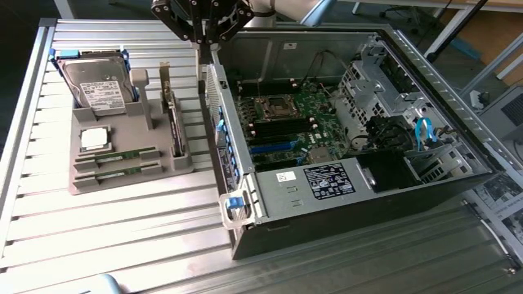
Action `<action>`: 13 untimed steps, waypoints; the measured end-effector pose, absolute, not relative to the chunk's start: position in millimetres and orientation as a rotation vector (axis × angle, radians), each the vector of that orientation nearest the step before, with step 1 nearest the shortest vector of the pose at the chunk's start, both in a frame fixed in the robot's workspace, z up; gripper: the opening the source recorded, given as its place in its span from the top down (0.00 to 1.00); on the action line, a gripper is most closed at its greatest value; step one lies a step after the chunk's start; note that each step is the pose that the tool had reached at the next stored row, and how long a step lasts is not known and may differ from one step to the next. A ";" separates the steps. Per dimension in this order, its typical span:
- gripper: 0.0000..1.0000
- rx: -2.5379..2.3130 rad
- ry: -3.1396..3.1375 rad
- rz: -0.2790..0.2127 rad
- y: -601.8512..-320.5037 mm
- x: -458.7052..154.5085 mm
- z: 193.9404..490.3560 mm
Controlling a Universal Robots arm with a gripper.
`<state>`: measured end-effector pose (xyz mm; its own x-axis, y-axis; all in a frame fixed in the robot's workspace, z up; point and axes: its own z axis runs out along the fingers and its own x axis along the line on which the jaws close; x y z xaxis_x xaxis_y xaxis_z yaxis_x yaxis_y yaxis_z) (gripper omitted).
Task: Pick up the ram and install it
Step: 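Reach for the ram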
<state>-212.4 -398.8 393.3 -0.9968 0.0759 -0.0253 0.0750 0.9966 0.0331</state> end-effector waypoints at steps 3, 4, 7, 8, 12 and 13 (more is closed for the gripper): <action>0.89 0.118 3.112 0.049 -398.9 -213.2 393.3; 0.89 0.118 3.112 0.049 -398.8 -213.5 393.3; 0.89 0.118 3.112 0.049 -398.8 -214.4 393.3; 0.89 0.118 3.112 0.049 -398.8 -214.7 393.3; 0.89 0.118 3.112 0.048 -398.8 -215.4 393.3; 0.89 0.118 3.112 0.048 -398.8 -215.6 393.3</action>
